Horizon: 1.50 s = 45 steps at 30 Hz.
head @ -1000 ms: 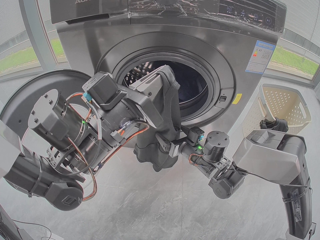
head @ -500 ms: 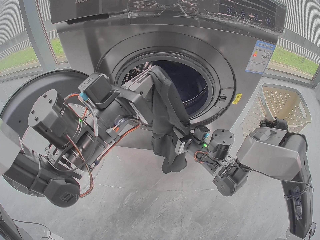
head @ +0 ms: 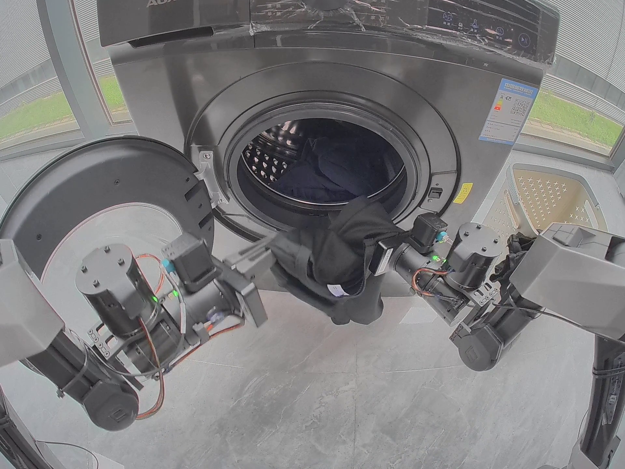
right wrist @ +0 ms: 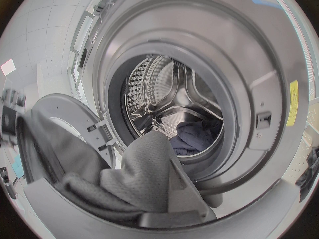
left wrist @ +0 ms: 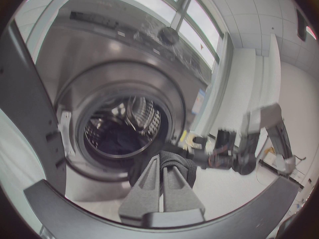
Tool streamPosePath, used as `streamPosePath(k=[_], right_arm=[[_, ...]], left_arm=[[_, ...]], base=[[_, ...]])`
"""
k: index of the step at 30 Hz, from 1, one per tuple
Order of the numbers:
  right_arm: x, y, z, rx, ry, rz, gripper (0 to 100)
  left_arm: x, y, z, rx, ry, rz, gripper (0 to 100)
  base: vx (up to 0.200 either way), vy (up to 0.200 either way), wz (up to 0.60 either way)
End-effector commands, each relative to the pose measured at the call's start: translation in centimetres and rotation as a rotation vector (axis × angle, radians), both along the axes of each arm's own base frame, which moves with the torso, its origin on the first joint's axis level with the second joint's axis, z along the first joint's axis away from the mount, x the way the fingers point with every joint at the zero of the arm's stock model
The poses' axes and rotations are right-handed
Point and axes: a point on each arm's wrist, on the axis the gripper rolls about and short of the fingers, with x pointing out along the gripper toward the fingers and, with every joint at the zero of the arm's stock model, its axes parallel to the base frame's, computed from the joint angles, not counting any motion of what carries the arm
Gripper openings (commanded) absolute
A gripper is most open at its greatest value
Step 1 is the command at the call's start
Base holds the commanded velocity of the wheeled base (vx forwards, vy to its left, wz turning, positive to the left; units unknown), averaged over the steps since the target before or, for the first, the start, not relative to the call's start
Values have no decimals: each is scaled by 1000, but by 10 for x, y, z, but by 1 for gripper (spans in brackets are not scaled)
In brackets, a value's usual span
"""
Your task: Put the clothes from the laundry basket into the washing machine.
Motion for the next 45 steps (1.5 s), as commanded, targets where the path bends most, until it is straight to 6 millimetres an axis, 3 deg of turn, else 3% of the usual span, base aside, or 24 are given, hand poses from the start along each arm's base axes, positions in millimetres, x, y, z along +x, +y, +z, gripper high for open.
streamPosePath(k=[1, 8, 12, 13, 19, 28, 33, 36, 45], right_arm=[[-15, -4, 31, 32, -51, 11, 0], [-22, 7, 33, 42, -57, 32, 0], [-24, 10, 33, 42, -55, 35, 0], [-24, 10, 33, 41, -56, 34, 0], [-22, 10, 35, 45, -62, 33, 0], [-17, 12, 44, 67, -94, 27, 0], [-19, 13, 42, 66, -89, 32, 0], [-22, 18, 42, 70, -86, 32, 0], [-35, 36, 39, 65, -71, 82, 0]], left_arm=[[-5, 8, -47, 133, 150, -42, 0], [7, 5, -76, 184, 228, -31, 0], [11, 6, -75, 178, 220, -23, 0], [12, 6, -74, 175, 217, -20, 100], [2, 10, -81, 200, 257, -25, 100], [-47, 22, -103, 345, 377, -119, 100], [-55, 21, -107, 381, 382, -182, 100], [-45, 11, -101, 350, 332, -185, 100], [16, -27, -65, 145, 143, -96, 100]], base=[[0, 0, 0], [0, 0, 0], [0, 0, 0], [0, 0, 0], [0, 0, 0], [0, 0, 0], [0, 0, 0], [0, 0, 0], [0, 0, 0]])
